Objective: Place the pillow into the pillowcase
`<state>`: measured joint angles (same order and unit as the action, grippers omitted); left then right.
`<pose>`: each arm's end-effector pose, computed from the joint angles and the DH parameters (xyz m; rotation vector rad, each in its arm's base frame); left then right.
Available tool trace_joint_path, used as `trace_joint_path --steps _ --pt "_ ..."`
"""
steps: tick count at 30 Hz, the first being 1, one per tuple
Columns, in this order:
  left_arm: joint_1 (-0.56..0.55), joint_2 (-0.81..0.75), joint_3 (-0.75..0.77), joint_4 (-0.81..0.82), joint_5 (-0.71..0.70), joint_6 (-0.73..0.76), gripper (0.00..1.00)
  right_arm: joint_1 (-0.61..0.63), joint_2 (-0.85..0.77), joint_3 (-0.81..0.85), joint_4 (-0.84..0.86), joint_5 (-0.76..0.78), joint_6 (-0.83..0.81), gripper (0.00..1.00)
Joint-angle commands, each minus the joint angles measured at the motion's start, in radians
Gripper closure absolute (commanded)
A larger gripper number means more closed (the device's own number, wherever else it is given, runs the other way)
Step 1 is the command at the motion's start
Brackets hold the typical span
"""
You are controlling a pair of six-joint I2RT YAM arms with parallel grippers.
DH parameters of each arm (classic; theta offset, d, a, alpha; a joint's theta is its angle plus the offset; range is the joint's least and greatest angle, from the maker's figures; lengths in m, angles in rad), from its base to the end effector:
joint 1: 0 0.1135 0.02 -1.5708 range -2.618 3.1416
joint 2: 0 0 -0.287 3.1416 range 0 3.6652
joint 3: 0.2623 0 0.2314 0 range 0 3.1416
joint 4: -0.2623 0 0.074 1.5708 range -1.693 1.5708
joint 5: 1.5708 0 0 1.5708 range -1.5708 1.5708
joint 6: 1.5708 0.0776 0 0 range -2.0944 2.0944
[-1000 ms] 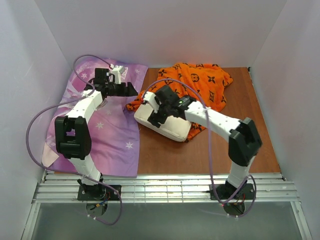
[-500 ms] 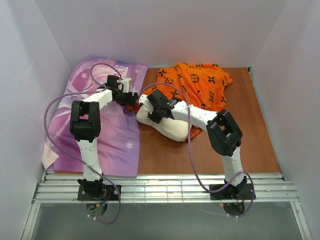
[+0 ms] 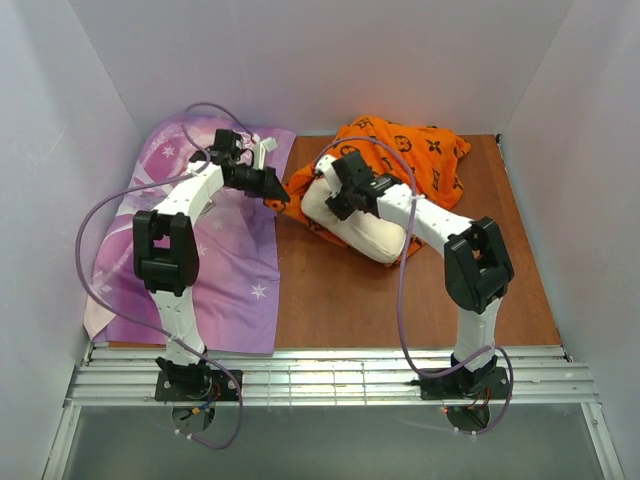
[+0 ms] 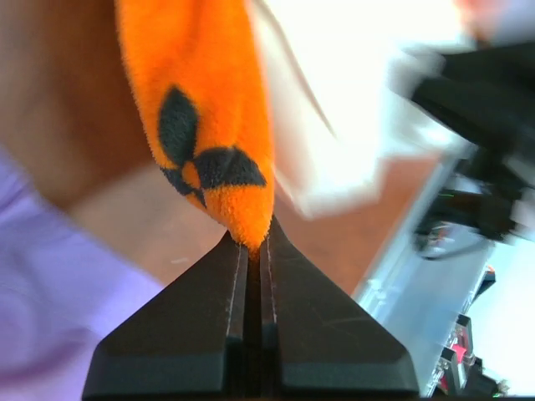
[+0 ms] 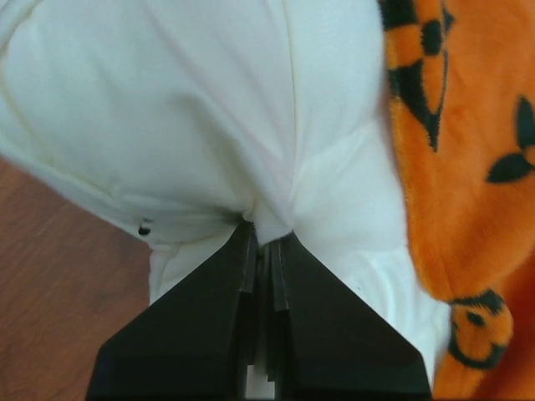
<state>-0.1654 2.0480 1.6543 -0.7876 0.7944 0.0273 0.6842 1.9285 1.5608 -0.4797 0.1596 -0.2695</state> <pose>0.4150 -0.1254 0.2194 0.4637 2.5638 -1.1220 0.3567 0.2751 0.2451 -1.0382 2.1681 -0.0009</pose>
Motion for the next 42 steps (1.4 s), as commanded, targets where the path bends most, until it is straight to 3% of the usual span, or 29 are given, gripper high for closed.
trace_joint_path --steps 1,5,8,10,12,18,19,20,21,22,26,27,28,30,33,36,40,42 --pt "0.029 -0.276 0.087 -0.242 0.307 -0.017 1.0 -0.121 -0.085 0.076 0.078 0.21 0.016 0.99" --pt "0.056 -0.364 0.032 -0.47 0.436 0.159 1.0 -0.135 -0.068 -0.04 0.272 0.314 -0.005 0.99" --pt "0.127 -0.383 -0.027 -0.558 0.497 0.258 1.0 -0.158 0.003 -0.05 0.282 0.342 0.048 0.99" --pt "0.164 -0.39 -0.077 -0.582 0.503 0.314 1.0 -0.158 0.029 -0.097 0.322 0.366 0.084 0.99" --pt "0.164 -0.396 -0.105 -0.605 0.422 0.374 1.0 -0.143 0.041 -0.122 0.334 0.333 0.111 0.99" --pt "0.164 -0.452 -0.347 -0.186 0.142 0.217 1.0 -0.009 0.015 -0.208 0.306 0.036 0.076 0.99" --pt "0.164 -0.459 -0.359 -0.146 0.115 0.209 0.96 -0.003 0.003 -0.2 0.267 -0.019 0.073 0.99" --pt "0.164 -0.465 -0.381 -0.109 0.085 0.192 0.87 -0.003 -0.011 -0.19 0.23 -0.053 0.094 0.88" --pt "0.164 -0.472 -0.381 -0.063 0.066 0.197 0.64 -0.006 -0.043 -0.167 0.19 -0.149 0.101 0.82" --pt "0.164 -0.483 -0.373 -0.053 0.057 0.218 0.57 -0.008 -0.065 -0.121 0.09 -0.213 0.095 0.78" --pt "0.164 -0.575 -0.338 0.025 0.016 0.298 0.3 -0.07 -0.241 -0.084 -0.051 -0.478 0.113 0.35" --pt "0.161 -0.597 -0.346 0.092 0.009 0.306 0.16 -0.095 -0.316 -0.09 -0.069 -0.579 0.118 0.3" --pt "0.141 -0.621 -0.356 0.131 -0.03 0.301 0.03 -0.145 -0.35 -0.099 -0.085 -0.606 0.127 0.29" --pt "0.054 -0.663 -0.392 0.21 -0.119 0.309 0.02 -0.21 -0.449 -0.18 -0.106 -0.621 0.183 0.31" --pt "-0.274 -0.698 -0.518 0.409 -0.334 0.313 0.02 -0.359 -0.561 -0.396 -0.105 -0.608 0.26 0.34" --pt "-0.484 -0.622 -0.553 0.561 -0.507 0.359 0.02 -0.523 -0.6 -0.583 -0.103 -0.652 0.326 0.29" --pt "-0.675 -0.487 -0.57 0.781 -0.644 0.543 0.02 -0.728 -0.565 -0.726 -0.039 -0.747 0.384 0.32" --pt "-0.744 -0.398 -0.548 0.905 -0.707 0.603 0.02 -0.739 -0.536 -0.746 0.007 -0.775 0.388 0.34"
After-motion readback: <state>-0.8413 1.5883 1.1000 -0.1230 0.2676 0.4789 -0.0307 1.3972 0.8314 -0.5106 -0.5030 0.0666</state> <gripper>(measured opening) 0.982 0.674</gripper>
